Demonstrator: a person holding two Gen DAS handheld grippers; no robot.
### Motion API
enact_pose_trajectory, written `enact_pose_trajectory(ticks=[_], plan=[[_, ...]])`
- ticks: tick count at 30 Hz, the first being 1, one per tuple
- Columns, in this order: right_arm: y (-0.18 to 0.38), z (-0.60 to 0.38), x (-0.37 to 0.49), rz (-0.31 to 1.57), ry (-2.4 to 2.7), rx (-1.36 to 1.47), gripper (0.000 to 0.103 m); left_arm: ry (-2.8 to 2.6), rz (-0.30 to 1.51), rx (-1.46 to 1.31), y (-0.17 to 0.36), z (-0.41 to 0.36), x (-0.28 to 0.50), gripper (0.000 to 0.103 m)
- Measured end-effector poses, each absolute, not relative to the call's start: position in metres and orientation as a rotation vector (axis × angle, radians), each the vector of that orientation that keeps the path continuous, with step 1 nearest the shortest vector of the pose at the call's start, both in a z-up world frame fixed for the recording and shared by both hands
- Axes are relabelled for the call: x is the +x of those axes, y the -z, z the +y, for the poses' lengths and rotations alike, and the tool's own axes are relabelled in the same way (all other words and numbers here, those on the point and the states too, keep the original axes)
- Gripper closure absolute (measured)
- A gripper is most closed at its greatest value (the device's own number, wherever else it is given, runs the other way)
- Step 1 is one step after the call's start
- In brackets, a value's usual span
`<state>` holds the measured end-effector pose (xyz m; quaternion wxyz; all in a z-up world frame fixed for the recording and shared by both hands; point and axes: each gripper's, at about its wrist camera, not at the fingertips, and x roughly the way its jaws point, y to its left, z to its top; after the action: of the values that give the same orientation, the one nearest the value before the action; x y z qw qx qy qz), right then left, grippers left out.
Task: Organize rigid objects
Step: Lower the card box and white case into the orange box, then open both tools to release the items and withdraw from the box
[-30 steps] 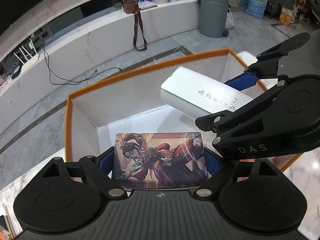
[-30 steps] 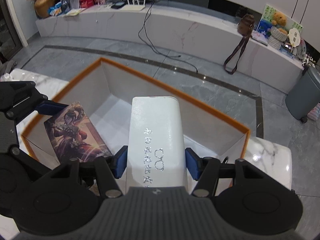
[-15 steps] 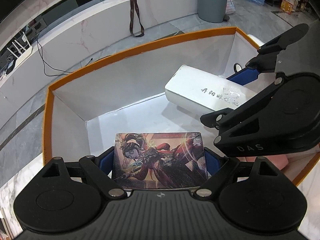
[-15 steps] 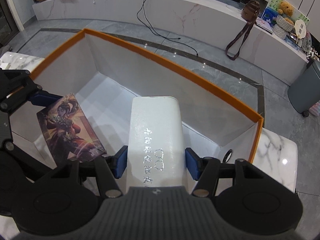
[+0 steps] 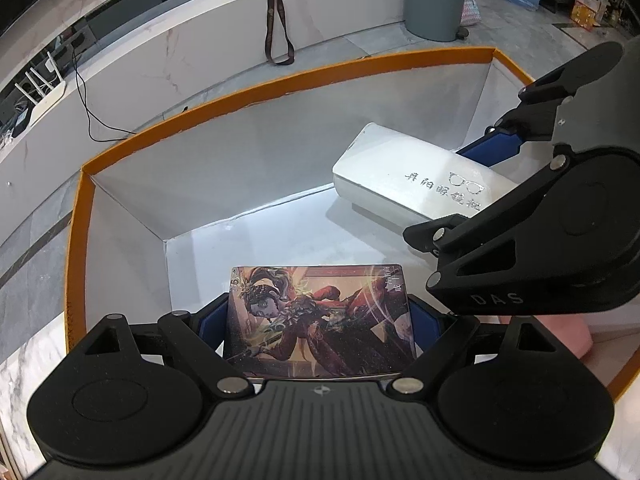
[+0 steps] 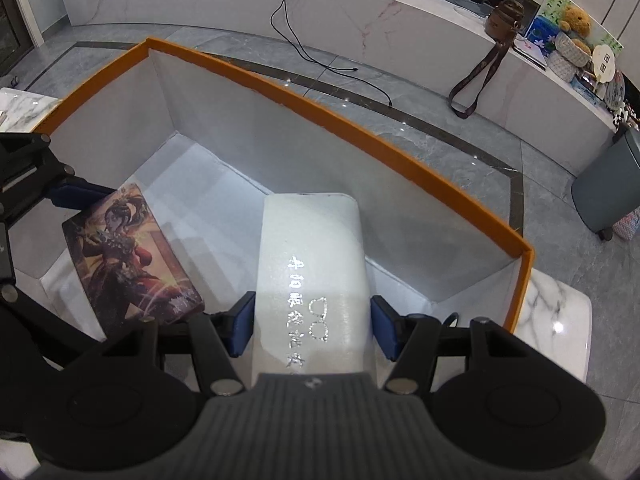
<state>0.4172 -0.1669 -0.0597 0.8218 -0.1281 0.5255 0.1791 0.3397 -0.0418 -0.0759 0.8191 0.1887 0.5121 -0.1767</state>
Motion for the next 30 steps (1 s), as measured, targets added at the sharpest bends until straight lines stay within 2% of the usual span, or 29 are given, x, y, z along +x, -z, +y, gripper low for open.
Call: enact_pose_trajectory(ticks=[9, 13, 30], plan=[[0.065, -0.164, 0.422, 1.156, -0.400, -0.305, 0.043, 0.369, 1.146, 0.419, 0.080, -0.047, 0.345, 0.000], [0.064, -0.166, 0.421, 1.147, -0.393, -0.301, 0.037, 0.360, 1.165, 0.407, 0.081, -0.046, 0.347, 0.000], [0.046, -0.167, 0.413, 1.120, -0.399, -0.287, 0.037, 0.359, 1.227, 0.376, 0.077, -0.035, 0.346, 0.000]])
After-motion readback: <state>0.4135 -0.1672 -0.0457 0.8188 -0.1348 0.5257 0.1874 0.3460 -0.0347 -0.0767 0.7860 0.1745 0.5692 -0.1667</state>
